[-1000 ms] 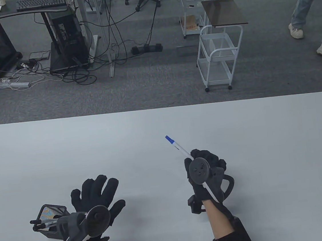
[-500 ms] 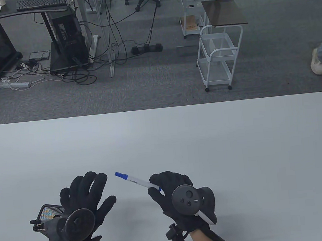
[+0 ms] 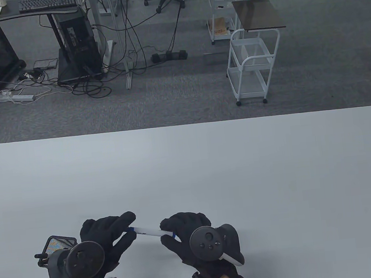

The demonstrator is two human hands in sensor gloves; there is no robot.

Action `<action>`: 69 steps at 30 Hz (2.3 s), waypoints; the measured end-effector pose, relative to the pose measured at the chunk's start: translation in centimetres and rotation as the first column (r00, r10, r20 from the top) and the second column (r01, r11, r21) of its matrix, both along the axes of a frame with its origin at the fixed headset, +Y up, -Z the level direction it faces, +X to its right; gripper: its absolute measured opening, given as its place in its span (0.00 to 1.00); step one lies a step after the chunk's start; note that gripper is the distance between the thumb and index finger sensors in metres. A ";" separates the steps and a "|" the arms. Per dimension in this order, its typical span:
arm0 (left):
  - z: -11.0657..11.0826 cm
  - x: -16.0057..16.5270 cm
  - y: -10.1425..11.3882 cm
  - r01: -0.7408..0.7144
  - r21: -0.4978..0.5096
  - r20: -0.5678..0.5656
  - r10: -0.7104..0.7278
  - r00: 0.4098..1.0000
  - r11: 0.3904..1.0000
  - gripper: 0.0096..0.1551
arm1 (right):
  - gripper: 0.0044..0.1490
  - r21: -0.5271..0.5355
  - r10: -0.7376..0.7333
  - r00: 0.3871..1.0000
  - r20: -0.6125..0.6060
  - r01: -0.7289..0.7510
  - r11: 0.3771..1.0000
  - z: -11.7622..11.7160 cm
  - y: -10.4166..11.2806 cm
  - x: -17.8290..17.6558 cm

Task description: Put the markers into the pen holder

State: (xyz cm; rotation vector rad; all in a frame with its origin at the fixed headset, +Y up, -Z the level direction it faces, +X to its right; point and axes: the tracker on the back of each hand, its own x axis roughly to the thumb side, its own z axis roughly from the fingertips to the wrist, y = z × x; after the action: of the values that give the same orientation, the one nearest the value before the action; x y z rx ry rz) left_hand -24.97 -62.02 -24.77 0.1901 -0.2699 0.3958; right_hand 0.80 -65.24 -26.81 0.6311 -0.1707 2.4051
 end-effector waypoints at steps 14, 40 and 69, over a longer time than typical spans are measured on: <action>0.7 0.2 0.5 -0.063 0.018 0.081 0.062 0.995 0.998 0.22 | 0.31 0.008 0.017 1.000 0.002 -0.017 1.000 0.1 -0.2 0.0; 2.7 -10.9 3.5 0.294 -0.081 -0.653 -0.274 0.707 0.952 0.21 | 0.42 0.090 0.326 0.904 0.275 -0.362 0.928 -0.6 -0.4 1.6; -1.9 -11.4 -1.2 0.307 -0.351 -0.588 -0.464 0.663 0.884 0.19 | 0.41 0.070 0.316 0.916 0.248 -0.342 0.937 -0.9 -0.6 1.7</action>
State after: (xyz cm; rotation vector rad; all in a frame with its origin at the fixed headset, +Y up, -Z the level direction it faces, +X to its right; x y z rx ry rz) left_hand -36.37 -63.17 -26.63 0.0356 0.4447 -0.0949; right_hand 2.48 -65.84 -27.74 0.4519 -0.3228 2.8134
